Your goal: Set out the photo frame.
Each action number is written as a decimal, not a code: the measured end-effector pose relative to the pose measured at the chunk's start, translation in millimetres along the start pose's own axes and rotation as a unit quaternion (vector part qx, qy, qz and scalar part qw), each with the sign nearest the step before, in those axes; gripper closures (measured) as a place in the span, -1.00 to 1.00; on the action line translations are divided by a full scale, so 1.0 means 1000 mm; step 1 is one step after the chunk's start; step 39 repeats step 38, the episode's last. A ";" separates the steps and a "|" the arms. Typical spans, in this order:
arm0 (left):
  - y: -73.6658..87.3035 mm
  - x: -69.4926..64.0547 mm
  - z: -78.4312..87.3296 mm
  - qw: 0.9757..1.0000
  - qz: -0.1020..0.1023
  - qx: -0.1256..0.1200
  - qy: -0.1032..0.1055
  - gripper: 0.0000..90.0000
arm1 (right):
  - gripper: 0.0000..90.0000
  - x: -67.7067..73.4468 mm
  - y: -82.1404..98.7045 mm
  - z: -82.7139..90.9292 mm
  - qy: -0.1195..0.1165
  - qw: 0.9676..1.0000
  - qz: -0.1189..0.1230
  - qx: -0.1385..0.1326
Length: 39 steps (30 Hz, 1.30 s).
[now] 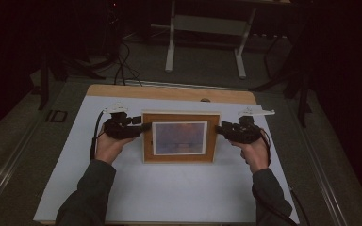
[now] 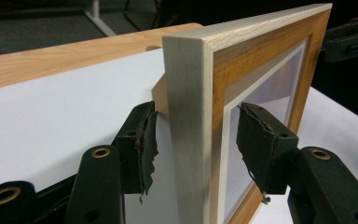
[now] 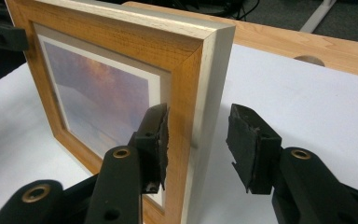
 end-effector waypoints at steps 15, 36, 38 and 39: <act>0.008 0.003 0.022 0.999 -0.022 0.000 -0.046 0.06 | 0.27 -0.003 0.008 0.010 -0.001 1.000 0.010 0.016; 0.062 0.047 0.027 0.983 -0.040 0.051 -0.173 -0.01 | 0.26 -0.018 0.051 0.014 0.014 0.999 -0.011 0.048; 0.073 0.056 0.025 0.978 -0.038 0.064 -0.197 -0.02 | 0.23 -0.020 0.058 0.014 0.020 0.998 -0.009 0.054; 0.073 0.056 0.025 0.978 -0.038 0.064 -0.197 -0.02 | 0.23 -0.020 0.058 0.014 0.020 0.998 -0.009 0.054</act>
Point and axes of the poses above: each handheld gripper's, and its own axes: z roughly backward along the jaws, y roughly out of its underside, x roughly to its left, the point moved 8 cm from there along -z, roughly forward along the jaws, and after that the axes turned 15 degrees about z, right-handed, at the moved point
